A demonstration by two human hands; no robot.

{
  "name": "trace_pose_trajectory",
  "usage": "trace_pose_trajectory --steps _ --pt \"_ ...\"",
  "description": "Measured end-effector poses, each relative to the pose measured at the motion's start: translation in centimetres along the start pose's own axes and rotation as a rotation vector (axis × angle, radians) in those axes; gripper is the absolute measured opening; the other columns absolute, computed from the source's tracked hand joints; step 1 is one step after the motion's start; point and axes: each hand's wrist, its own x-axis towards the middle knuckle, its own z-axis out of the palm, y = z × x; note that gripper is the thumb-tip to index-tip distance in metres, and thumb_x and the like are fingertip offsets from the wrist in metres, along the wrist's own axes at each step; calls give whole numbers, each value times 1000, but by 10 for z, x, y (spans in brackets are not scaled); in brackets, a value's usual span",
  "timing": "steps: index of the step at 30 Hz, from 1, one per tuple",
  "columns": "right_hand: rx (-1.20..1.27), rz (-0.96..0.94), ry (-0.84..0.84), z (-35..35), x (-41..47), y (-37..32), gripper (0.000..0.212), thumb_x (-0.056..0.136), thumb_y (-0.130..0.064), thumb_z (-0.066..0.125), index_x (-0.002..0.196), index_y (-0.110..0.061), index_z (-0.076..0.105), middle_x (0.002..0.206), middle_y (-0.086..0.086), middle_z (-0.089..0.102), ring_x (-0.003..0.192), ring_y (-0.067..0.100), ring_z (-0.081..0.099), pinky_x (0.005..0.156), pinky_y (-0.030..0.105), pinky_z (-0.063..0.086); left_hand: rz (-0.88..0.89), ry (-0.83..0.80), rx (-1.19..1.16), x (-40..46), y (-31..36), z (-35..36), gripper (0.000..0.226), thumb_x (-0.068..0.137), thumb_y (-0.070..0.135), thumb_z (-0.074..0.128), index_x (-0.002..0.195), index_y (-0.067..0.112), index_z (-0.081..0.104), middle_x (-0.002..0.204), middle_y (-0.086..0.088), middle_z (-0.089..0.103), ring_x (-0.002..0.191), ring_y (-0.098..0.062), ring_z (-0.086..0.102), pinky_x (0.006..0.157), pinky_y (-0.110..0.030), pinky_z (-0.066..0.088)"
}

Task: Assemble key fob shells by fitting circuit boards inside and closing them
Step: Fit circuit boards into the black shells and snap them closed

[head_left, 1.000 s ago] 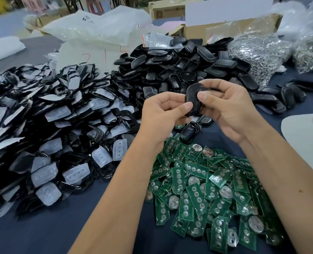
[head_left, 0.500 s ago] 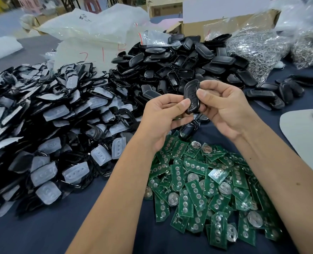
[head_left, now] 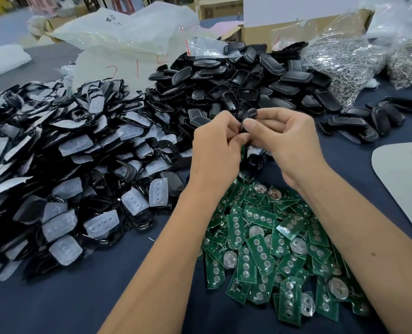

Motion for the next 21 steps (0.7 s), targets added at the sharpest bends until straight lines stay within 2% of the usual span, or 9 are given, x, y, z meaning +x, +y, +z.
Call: trace_pose_trajectory --steps 4,7,9,10,11,13,15,18,21 --pt "45 -18 44 2 -2 -1 30 79 -13 90 103 -13 73 93 4 81 86 19 79 74 26 60 129 40 71 -2 4 4 7 88 5 75 87 9 70 73 4 67 72 -13 63 69 -33 52" --pt "78 10 31 0 0 -1 26 85 -11 86 107 -11 72 98 8 81 95 23 78 83 33 62 131 -4 -25 -1 3 -3 6 87 15 80 90 13 76 78 9 72 76 -4 66 70 -20 54" --pt "179 57 25 -1 2 -2 27 90 -8 79 115 -3 70 104 13 80 100 26 77 91 40 62 97 1 -60 3 -3 -11 15 97 32 71 94 18 76 80 11 73 74 -1 65 66 -14 48" --pt "254 85 20 -3 3 -3 26 92 -7 75 117 0 68 105 14 79 100 26 76 91 39 62 77 25 -27 5 -8 -16 24 102 38 62 96 20 76 81 10 72 73 -3 63 65 -17 46" --pt "328 108 9 -4 4 -5 23 95 -5 70 118 1 67 105 15 78 98 25 76 90 37 62 57 46 47 8 -16 -19 30 105 41 55 100 19 75 85 8 72 77 -6 62 69 -23 48" --pt "426 141 -15 -7 5 -7 18 100 -3 63 117 0 66 106 15 77 99 25 75 89 33 61 4 33 266 12 -29 -21 35 104 46 53 112 19 75 103 2 70 103 -17 60 91 -35 48" --pt "484 158 -36 -10 6 -7 18 102 -2 58 119 0 64 107 15 75 102 27 74 89 32 60 -67 -31 413 12 -36 -17 43 99 55 58 124 23 72 118 -2 61 123 -26 45 106 -38 40" --pt "535 176 -62 -11 7 -6 23 104 -1 54 125 2 61 110 16 72 104 28 73 91 32 60 -41 -59 473 7 -35 -10 56 88 67 66 131 32 68 120 0 50 122 -26 33 109 -38 35" --pt "570 186 -75 -15 9 -4 21 104 -1 53 123 3 62 110 16 69 104 26 72 95 34 59 14 13 428 6 -35 -7 48 83 66 72 116 31 70 115 1 49 116 -25 34 105 -39 38"
